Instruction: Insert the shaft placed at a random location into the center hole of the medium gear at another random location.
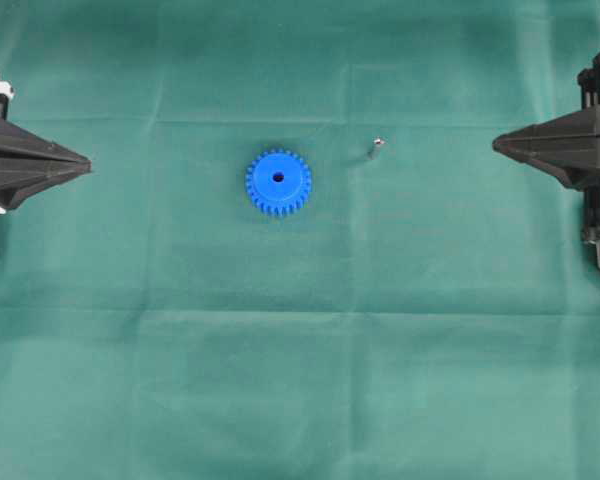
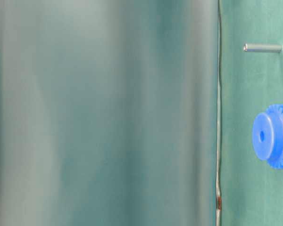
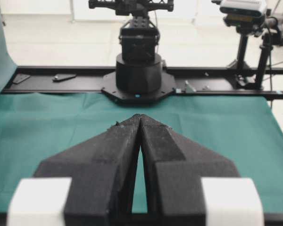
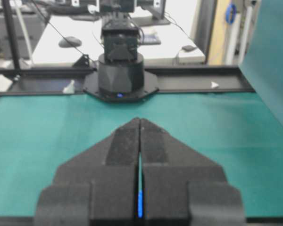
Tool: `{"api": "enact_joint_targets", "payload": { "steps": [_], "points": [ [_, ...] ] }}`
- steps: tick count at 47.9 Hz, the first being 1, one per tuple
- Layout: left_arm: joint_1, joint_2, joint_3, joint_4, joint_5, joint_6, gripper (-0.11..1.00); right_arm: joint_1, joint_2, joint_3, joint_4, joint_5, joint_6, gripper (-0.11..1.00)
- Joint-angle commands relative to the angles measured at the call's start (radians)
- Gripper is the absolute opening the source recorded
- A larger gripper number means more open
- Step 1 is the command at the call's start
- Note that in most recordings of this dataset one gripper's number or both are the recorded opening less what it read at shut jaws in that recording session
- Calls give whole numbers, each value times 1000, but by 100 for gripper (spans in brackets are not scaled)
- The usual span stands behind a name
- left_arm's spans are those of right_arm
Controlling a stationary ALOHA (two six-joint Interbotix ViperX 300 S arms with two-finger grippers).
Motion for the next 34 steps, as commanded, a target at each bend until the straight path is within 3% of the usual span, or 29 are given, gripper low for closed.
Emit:
{"api": "enact_joint_targets", "payload": {
  "steps": [1, 7, 10, 14, 24, 34],
  "points": [
    [-2, 6, -25, 3, -2, -2, 0, -18, 31, -28, -2, 2, -12, 1],
    [-2, 6, -26, 3, -2, -2, 0, -49, 87, -29, 0, -6, -12, 2],
    [-2, 6, -26, 3, -2, -2, 0, -67, 120, -28, 2, -17, -12, 10],
    [-2, 6, -25, 3, -2, -2, 0, -92, 170, -26, 3, -37, -12, 28],
    [-2, 6, -26, 3, -2, -2, 0, -141, 328, -34, -2, -77, -20, 86],
    [-2, 6, -25, 3, -2, -2, 0, -195, 517, -37, 5, -161, -18, 82]
  ]
}}
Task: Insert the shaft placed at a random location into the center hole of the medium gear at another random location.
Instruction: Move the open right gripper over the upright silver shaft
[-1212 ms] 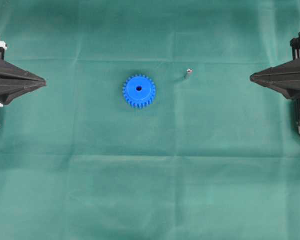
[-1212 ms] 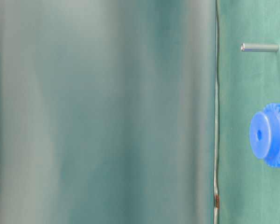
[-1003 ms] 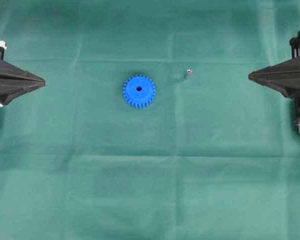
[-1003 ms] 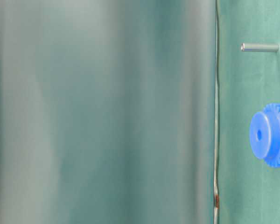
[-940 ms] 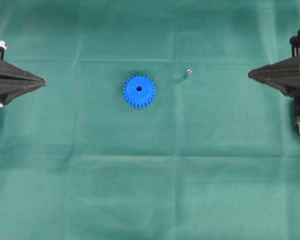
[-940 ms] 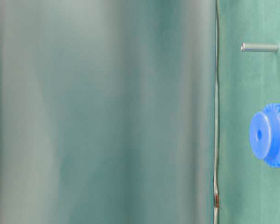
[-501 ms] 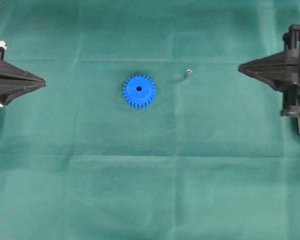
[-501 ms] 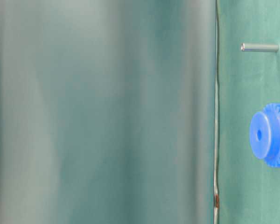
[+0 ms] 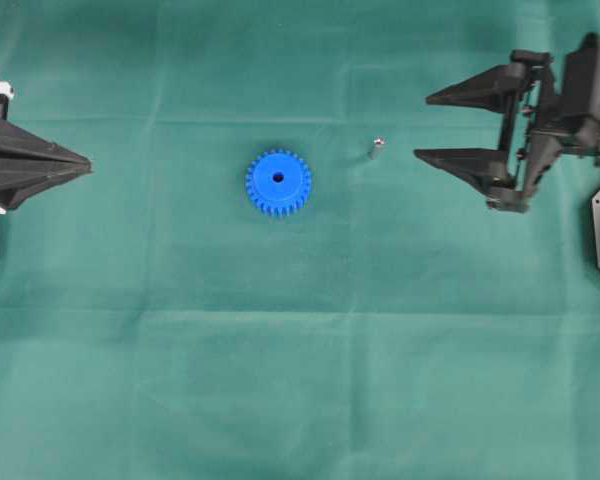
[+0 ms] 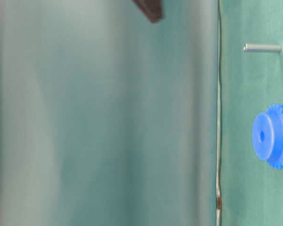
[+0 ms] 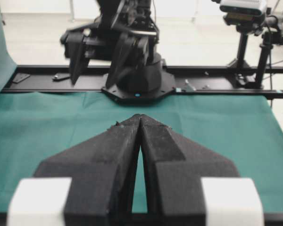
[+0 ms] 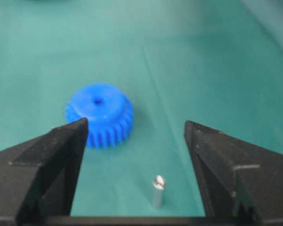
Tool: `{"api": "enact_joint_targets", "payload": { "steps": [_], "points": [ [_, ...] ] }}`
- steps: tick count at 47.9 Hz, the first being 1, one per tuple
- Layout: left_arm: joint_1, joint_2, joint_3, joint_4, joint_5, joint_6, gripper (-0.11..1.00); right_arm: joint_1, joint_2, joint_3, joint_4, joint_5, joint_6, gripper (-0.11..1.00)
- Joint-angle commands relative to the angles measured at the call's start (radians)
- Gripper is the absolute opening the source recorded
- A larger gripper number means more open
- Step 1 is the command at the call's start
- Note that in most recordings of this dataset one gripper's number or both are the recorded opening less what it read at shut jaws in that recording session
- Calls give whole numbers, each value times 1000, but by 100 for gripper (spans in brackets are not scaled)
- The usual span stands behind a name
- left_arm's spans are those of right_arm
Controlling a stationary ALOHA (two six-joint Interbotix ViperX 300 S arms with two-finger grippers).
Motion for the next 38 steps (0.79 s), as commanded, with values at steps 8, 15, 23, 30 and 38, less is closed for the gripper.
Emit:
{"api": "enact_joint_targets", "payload": {
  "steps": [8, 15, 23, 30, 38],
  "points": [
    [-3, 8, -25, 3, -5, -2, 0, -55, 206, -48, 6, -121, -15, 82],
    [-3, 9, -25, 3, -5, -2, 0, -58, 311, -72, 6, -160, -15, 82],
    [-3, 11, -23, 3, -5, 0, 0, -58, 420, -101, 15, -181, -14, 82],
    [-3, 11, -23, 3, -2, 0, 0, -58, 472, -114, 23, -184, -14, 82],
    [-3, 11, -23, 3, 9, 0, 0, -58, 489, -114, 28, -186, -14, 81]
  ]
}}
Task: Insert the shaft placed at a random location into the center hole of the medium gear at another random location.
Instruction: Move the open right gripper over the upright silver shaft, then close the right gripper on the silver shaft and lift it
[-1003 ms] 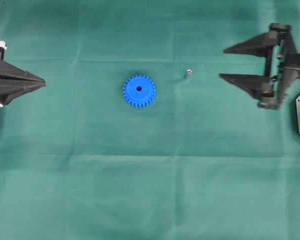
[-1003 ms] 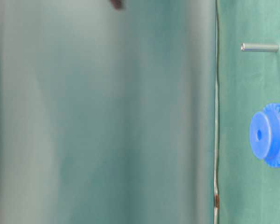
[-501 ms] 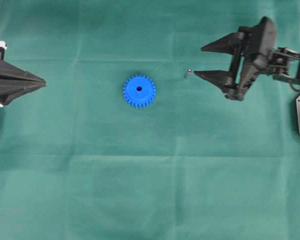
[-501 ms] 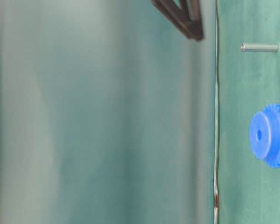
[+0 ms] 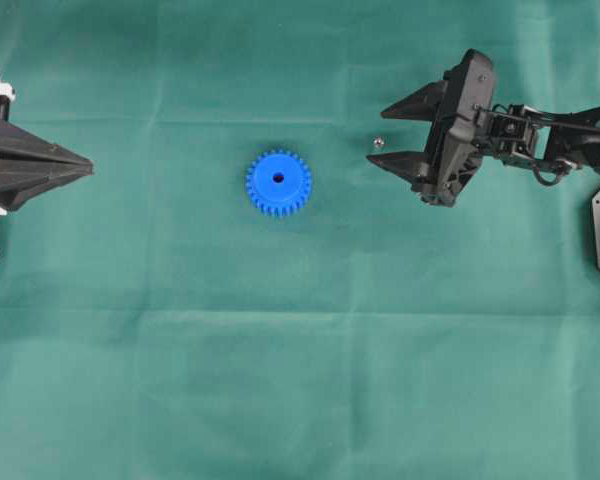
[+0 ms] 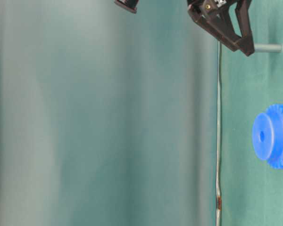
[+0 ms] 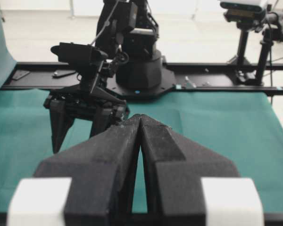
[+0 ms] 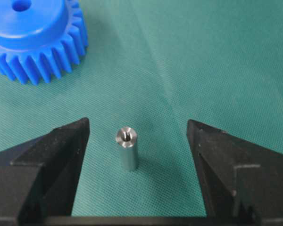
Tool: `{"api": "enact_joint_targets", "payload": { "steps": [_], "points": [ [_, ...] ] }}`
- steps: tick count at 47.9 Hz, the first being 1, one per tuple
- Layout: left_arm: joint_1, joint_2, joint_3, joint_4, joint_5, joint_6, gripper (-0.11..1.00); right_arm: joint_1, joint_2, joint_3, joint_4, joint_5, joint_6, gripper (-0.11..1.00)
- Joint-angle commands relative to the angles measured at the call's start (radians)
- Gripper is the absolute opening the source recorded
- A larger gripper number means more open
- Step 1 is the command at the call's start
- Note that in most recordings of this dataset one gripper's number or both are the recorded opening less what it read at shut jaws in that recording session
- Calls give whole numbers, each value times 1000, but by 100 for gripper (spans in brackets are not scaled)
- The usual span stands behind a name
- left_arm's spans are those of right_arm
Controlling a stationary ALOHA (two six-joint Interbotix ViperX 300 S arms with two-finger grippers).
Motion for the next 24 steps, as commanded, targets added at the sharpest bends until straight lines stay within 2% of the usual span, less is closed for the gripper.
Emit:
{"api": "enact_joint_targets", "payload": {
  "steps": [1, 9, 13, 16, 21, 24],
  "points": [
    [-2, 8, -23, 3, 2, 0, 0, -5, -8, -15, 5, -12, -14, 80],
    [-2, 8, -21, 3, 5, 0, 0, -5, -8, -17, 5, -9, -12, 76],
    [-2, 8, -21, 3, 6, 0, 0, -5, -8, -17, 5, -9, -12, 69],
    [-2, 8, -21, 3, 9, 0, 0, -5, -6, -17, 5, -6, -12, 57],
    [-2, 6, -23, 3, 12, 0, 0, -5, -6, -17, 3, -3, -12, 27],
    [0, 6, -21, 3, 12, 0, 0, -5, -8, -17, 2, 2, -12, 15]
  ]
}}
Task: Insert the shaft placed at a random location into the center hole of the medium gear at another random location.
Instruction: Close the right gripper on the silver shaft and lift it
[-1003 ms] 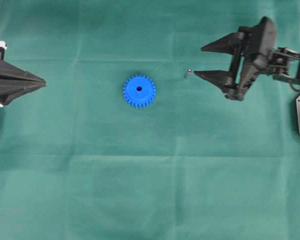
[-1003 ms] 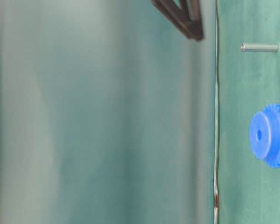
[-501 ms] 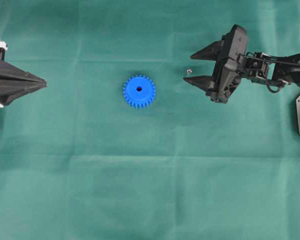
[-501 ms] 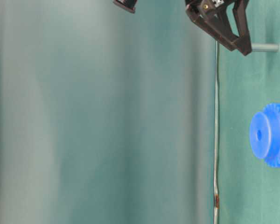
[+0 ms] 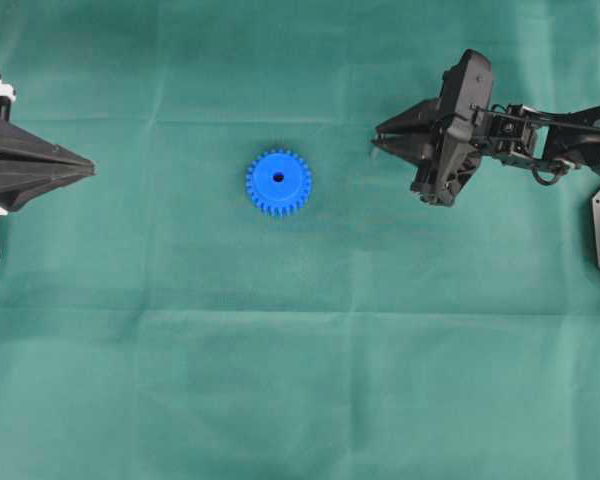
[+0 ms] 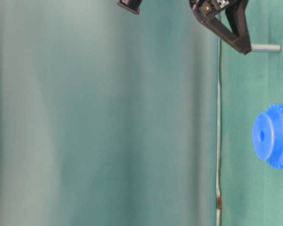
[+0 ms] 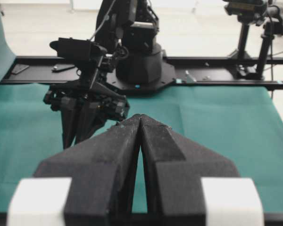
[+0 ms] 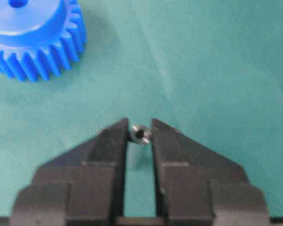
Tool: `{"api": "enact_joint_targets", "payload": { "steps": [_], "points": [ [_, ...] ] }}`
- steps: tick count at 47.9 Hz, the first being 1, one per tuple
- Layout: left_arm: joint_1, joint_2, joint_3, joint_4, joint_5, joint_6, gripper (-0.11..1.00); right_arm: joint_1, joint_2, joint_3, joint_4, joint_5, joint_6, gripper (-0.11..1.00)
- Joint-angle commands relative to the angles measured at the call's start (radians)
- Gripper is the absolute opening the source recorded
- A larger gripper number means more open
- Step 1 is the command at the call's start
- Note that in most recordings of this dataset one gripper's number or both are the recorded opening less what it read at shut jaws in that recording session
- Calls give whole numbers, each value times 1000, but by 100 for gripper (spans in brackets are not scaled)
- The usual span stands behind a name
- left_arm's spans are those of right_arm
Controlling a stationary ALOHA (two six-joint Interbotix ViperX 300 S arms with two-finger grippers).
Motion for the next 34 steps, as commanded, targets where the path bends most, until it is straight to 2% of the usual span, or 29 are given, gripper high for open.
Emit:
{"api": "enact_joint_targets", "payload": {
  "steps": [1, 15, 34],
  "points": [
    [0, 6, -23, 3, -5, 0, 0, -5, -11, -17, 2, 2, -12, 14],
    [-2, 6, -23, 3, -5, 0, 0, -5, -32, -28, 2, 21, -11, 14],
    [-2, 6, -23, 3, -2, -2, 0, -5, -247, -84, 2, 244, -8, 14]
  ]
}}
